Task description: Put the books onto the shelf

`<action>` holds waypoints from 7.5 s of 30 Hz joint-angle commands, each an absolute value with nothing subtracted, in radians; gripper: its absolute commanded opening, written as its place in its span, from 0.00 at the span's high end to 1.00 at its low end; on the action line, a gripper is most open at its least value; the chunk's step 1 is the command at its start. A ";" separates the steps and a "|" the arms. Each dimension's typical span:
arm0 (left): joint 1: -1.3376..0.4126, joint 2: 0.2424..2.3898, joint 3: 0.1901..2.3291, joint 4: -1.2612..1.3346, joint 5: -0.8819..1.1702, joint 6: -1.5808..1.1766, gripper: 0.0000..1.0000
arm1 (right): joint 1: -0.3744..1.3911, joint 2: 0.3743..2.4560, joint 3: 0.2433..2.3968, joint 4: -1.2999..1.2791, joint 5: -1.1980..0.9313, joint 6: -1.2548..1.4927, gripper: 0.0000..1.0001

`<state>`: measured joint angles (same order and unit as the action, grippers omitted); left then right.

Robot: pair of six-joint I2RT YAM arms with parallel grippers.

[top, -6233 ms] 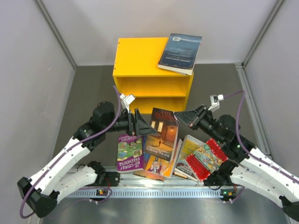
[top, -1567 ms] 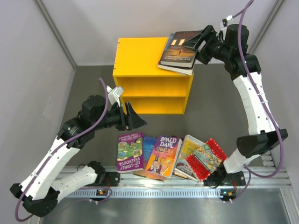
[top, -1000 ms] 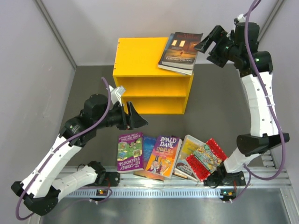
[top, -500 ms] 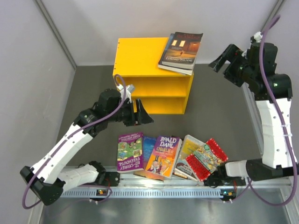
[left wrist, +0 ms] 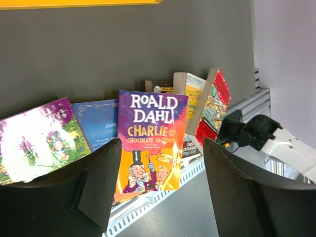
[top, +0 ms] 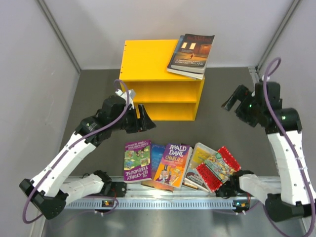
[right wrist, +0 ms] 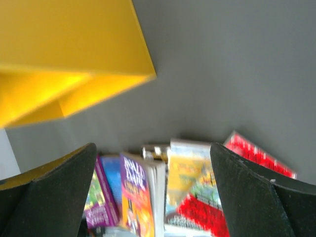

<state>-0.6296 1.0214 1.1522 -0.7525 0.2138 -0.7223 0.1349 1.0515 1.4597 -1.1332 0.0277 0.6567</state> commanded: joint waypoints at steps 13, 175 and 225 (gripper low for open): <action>-0.623 1.019 1.007 -0.891 0.127 -0.680 0.31 | 0.446 0.640 0.718 -0.945 -0.238 0.965 0.00; -0.621 1.285 0.824 -0.824 0.152 -0.730 0.22 | 0.370 0.586 0.867 -0.741 -0.288 0.782 0.13; -0.410 1.062 0.555 -0.881 0.202 -0.893 0.21 | 1.207 1.554 0.707 0.293 -0.158 1.275 0.12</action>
